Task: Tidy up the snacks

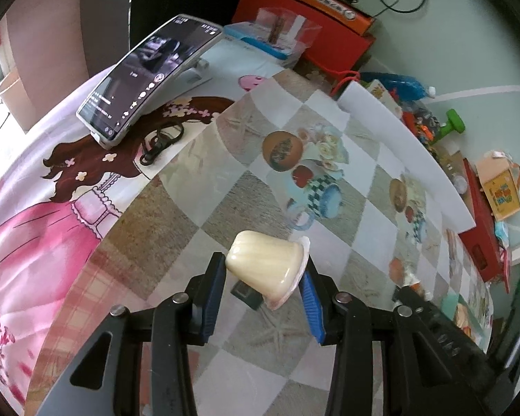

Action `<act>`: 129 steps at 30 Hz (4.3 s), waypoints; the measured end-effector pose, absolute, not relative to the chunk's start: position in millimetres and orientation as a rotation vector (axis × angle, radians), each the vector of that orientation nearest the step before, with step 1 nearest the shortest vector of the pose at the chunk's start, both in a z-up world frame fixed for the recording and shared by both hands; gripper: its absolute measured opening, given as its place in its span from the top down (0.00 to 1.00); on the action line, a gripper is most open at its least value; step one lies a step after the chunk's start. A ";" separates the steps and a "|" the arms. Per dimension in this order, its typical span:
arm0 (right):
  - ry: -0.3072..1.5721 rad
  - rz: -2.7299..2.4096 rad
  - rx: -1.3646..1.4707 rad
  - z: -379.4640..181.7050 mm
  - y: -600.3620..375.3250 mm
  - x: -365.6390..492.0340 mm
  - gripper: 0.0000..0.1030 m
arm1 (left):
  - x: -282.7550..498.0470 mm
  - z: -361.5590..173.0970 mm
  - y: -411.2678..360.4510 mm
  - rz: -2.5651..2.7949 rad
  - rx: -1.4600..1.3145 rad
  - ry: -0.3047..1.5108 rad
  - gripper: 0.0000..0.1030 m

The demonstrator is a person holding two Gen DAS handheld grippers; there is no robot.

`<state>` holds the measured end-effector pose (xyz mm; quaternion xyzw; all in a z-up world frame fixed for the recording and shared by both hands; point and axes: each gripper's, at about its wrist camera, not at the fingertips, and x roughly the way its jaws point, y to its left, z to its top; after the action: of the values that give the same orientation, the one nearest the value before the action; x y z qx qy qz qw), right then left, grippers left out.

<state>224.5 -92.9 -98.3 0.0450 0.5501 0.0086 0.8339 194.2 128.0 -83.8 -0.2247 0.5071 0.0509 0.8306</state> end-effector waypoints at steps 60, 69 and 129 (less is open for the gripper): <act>0.875 -0.312 0.428 1.5 -330.9 54.0 0.41 | 97.9 -2.2 -156.5 -0.520 0.079 0.962 0.58; 0.924 -0.280 0.435 -12.4 -327.9 61.4 0.41 | 95.1 -16.7 -173.8 -0.541 0.112 0.990 0.58; 0.935 -0.262 0.432 -22.9 -331.4 70.9 0.34 | 122.0 -15.3 -121.4 -0.290 0.004 0.982 0.22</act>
<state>70.9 -331.4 -22.9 0.2061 0.4459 -0.1251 0.8620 122.0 -121.4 -15.3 0.0019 0.4700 -0.1389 0.8717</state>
